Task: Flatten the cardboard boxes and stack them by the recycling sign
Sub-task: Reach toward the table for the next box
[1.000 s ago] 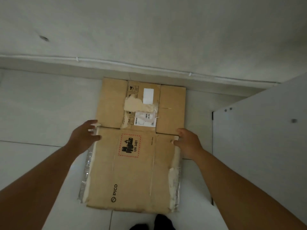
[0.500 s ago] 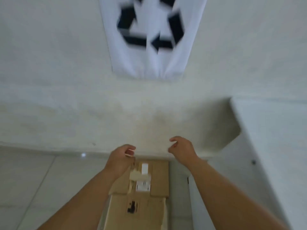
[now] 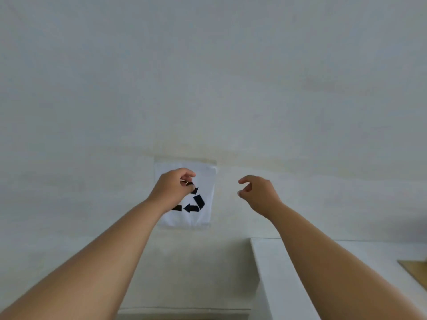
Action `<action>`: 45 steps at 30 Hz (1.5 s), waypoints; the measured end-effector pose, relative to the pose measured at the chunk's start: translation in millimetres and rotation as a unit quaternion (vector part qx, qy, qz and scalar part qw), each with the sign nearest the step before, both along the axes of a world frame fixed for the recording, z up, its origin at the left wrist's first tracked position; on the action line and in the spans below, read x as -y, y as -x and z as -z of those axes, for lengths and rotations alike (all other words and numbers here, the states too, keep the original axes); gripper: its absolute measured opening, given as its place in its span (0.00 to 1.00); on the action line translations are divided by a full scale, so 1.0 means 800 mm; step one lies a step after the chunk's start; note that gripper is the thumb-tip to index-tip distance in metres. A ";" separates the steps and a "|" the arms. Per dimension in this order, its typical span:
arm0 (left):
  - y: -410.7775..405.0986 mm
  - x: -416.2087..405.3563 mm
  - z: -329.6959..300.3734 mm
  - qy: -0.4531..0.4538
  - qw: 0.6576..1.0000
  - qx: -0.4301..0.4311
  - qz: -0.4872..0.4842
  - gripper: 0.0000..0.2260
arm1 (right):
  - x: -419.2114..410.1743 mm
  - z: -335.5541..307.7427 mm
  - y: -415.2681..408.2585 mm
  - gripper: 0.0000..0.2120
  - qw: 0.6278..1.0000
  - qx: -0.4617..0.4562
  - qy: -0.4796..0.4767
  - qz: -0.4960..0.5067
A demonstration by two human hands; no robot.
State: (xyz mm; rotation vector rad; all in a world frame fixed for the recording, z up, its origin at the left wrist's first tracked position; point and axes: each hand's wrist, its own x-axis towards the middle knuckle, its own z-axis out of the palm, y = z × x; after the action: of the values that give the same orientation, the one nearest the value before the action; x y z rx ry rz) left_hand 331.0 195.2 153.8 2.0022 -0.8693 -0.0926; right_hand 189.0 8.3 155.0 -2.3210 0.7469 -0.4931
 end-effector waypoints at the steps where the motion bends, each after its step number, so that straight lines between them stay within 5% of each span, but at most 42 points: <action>1: 0.012 0.001 -0.019 0.006 1.000 0.011 0.002 0.13 | -0.001 -0.017 0.013 0.13 1.000 0.009 0.009 0.000; 12: 0.166 0.065 -0.063 0.003 0.996 0.078 0.031 0.12 | 0.015 -0.069 0.150 0.12 0.991 0.017 0.128 -0.035; 22: 0.328 0.189 -0.057 0.029 0.993 0.113 0.016 0.12 | 0.141 -0.072 0.326 0.13 0.969 -0.047 0.231 -0.074; 45: 0.473 0.447 0.012 0.008 0.997 0.071 0.017 0.11 | 0.388 -0.014 0.452 0.11 0.989 0.043 0.142 -0.026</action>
State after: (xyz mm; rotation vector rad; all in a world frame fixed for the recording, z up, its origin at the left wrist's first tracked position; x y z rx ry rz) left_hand -47.6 -162.2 144.5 1.9990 -0.9909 0.0378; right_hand -172.4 -301.8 166.1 -2.5551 0.6059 -0.7103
